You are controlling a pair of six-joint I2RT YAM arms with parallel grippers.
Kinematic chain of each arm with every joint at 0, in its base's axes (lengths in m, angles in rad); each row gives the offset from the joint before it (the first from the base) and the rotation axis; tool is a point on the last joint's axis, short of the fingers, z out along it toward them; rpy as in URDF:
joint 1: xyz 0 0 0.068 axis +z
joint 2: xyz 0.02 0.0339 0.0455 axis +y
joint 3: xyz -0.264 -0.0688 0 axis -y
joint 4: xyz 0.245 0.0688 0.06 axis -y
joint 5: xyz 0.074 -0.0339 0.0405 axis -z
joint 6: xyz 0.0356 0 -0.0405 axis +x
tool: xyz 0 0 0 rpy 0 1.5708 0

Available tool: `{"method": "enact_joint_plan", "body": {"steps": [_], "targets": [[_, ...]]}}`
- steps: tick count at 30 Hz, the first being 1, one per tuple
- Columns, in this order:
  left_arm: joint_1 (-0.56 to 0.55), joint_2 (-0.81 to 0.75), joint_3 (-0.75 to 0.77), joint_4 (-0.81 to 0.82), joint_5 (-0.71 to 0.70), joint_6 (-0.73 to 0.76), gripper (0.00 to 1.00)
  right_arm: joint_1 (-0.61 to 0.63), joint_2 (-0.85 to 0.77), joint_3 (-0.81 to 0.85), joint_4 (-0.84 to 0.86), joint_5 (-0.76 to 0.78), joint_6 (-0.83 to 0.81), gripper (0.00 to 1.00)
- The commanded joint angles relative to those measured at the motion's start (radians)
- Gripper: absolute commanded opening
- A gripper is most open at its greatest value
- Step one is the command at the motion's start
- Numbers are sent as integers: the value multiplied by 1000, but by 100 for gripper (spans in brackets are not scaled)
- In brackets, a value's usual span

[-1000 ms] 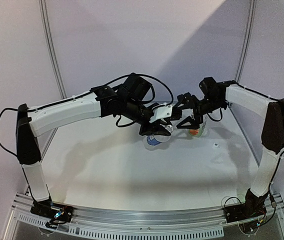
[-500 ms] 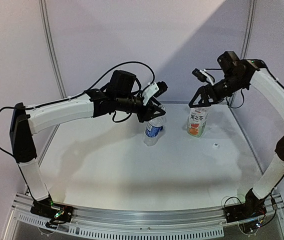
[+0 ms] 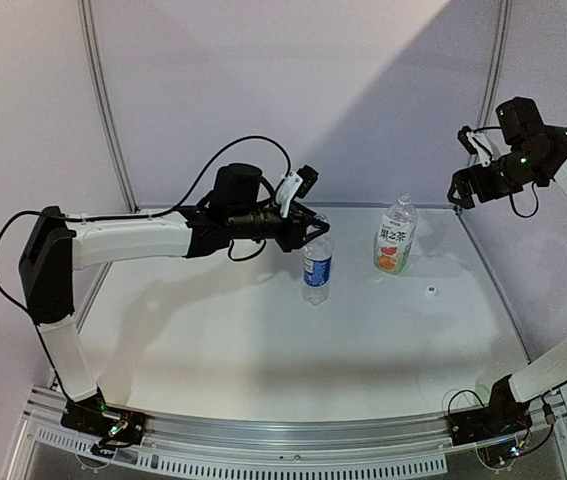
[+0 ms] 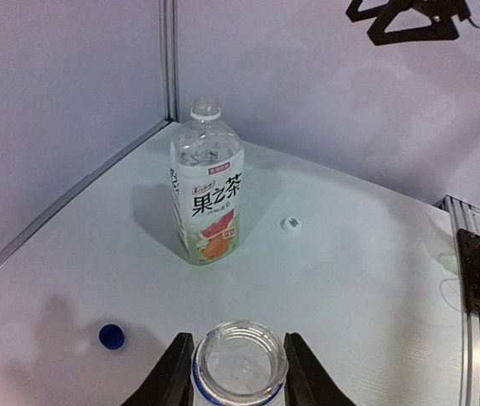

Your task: Unscrew the bottle caps

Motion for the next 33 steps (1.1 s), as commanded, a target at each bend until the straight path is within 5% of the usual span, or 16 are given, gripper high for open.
{"method": "enact_joint_plan", "body": {"steps": [1, 15, 20, 28, 33], "targets": [[4, 26, -17, 123, 80, 14, 0, -13, -36, -49, 31, 87, 71, 99], [-7, 69, -55, 137, 86, 107, 4, -12, -38, -43, 23, 95, 48, 99], [-15, 79, -47, 123, 83, 110, 20, -12, -46, -54, 25, 86, 56, 99], [-17, 84, -43, 92, 86, 114, 28, -12, -56, -63, 24, 84, 59, 99], [-17, 82, -31, 75, 94, 113, 41, -12, -56, -63, 25, 81, 57, 99]]}}
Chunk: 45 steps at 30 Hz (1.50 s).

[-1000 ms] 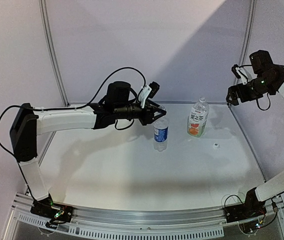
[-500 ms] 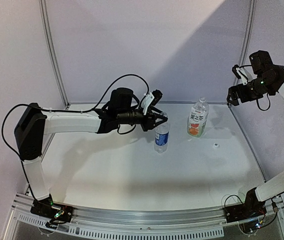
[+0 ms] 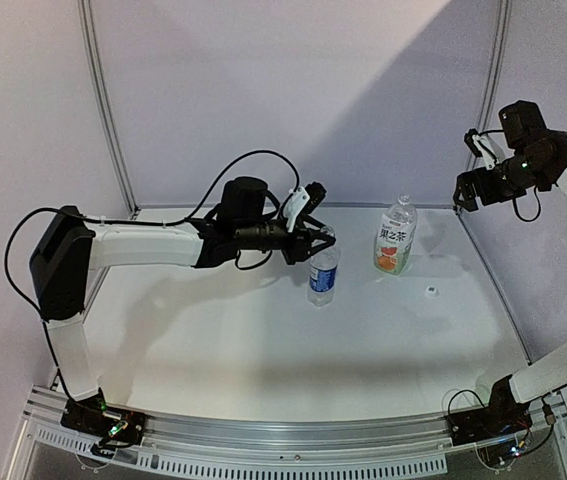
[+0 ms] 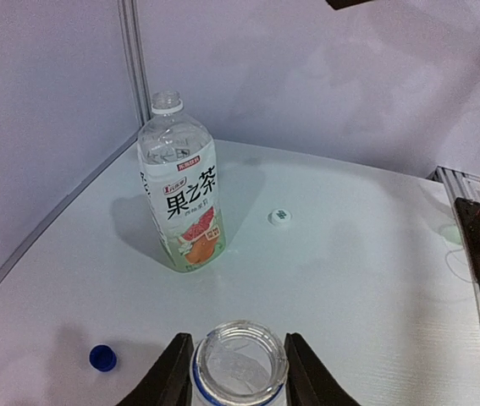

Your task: Unscrew the bottle caps

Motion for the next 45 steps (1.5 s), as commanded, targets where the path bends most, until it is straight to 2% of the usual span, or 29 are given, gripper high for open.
{"method": "enact_joint_plan", "body": {"steps": [1, 5, 12, 21, 29, 32, 34, 35, 36, 45], "targets": [[-6, 18, 18, -60, 11, 8, 45, 0, -19, -18, 12, -8, 13, 99], [-8, 21, 42, -94, -4, 4, 57, 0, -19, -22, 26, 7, 16, 99], [-10, 11, 44, -113, -14, 11, 65, 0, -12, -18, 26, -4, 18, 99], [-11, 1, 70, -160, -31, 26, 68, -2, -4, -10, 24, -3, 25, 99], [0, -123, 65, -358, 29, 164, 71, -26, 9, -29, 62, 16, 61, 99], [5, -179, 52, -421, 9, 214, 76, -29, 12, -46, 85, 61, 95, 99], [23, -206, 62, -463, -19, 212, 80, -29, 16, -63, 97, 105, 150, 99], [34, -221, 68, -484, -36, 206, 95, -28, 18, -77, 107, 139, 172, 99], [46, -234, 72, -502, -54, 200, 99, -29, 15, -88, 116, 161, 186, 99], [231, -313, 75, -581, -140, 234, 99, -29, -8, -111, 165, 237, 239, 99]]}}
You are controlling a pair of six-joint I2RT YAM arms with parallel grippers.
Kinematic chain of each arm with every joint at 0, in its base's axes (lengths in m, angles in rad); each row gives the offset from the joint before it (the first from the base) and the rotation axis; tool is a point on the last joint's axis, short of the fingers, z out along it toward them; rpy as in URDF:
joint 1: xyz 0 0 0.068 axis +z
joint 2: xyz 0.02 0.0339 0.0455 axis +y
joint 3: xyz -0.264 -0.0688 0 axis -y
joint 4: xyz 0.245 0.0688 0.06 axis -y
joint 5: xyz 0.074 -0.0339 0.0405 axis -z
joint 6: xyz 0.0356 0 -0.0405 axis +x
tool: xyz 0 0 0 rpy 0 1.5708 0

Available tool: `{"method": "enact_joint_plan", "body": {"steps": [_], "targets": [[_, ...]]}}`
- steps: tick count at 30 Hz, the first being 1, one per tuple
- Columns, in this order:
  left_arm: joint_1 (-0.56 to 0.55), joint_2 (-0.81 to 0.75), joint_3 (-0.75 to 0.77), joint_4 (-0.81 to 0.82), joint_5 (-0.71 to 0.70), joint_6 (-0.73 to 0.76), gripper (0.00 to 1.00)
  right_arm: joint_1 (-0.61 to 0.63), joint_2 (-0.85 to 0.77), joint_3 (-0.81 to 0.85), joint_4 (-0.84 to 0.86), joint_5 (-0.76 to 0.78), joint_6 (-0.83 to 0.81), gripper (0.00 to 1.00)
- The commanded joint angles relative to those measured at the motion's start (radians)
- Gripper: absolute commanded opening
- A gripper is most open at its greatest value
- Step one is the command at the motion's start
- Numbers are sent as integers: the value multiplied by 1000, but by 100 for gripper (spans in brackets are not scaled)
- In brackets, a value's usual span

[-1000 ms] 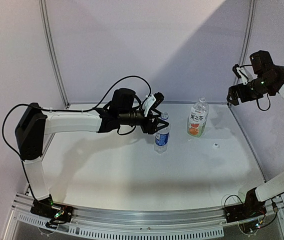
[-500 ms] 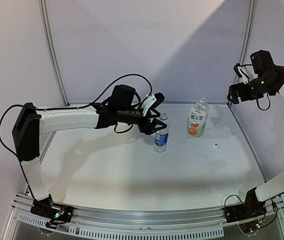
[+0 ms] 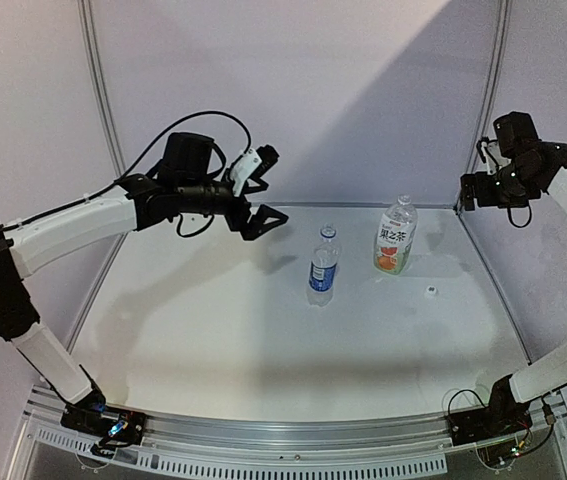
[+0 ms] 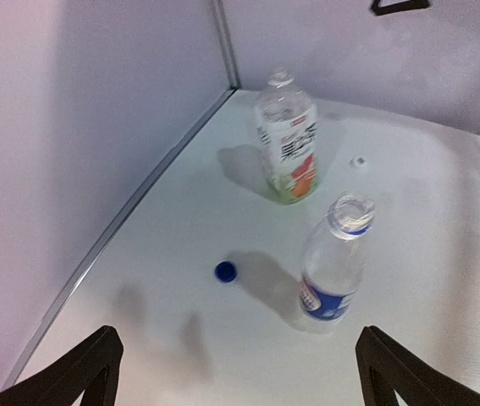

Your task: Unscrew the bottle caps

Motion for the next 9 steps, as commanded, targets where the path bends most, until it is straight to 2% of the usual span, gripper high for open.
{"method": "enact_joint_plan", "body": {"steps": [1, 6, 9], "targets": [[112, -22, 11, -79, -65, 21, 99, -3, -13, 2, 52, 96, 46, 99], [255, -19, 39, -80, -148, -8, 99, -4, -19, 0, 70, 137, 30, 99], [337, 2, 89, -143, -150, -18, 99, -5, -20, -5, 76, 137, 18, 99]]}}
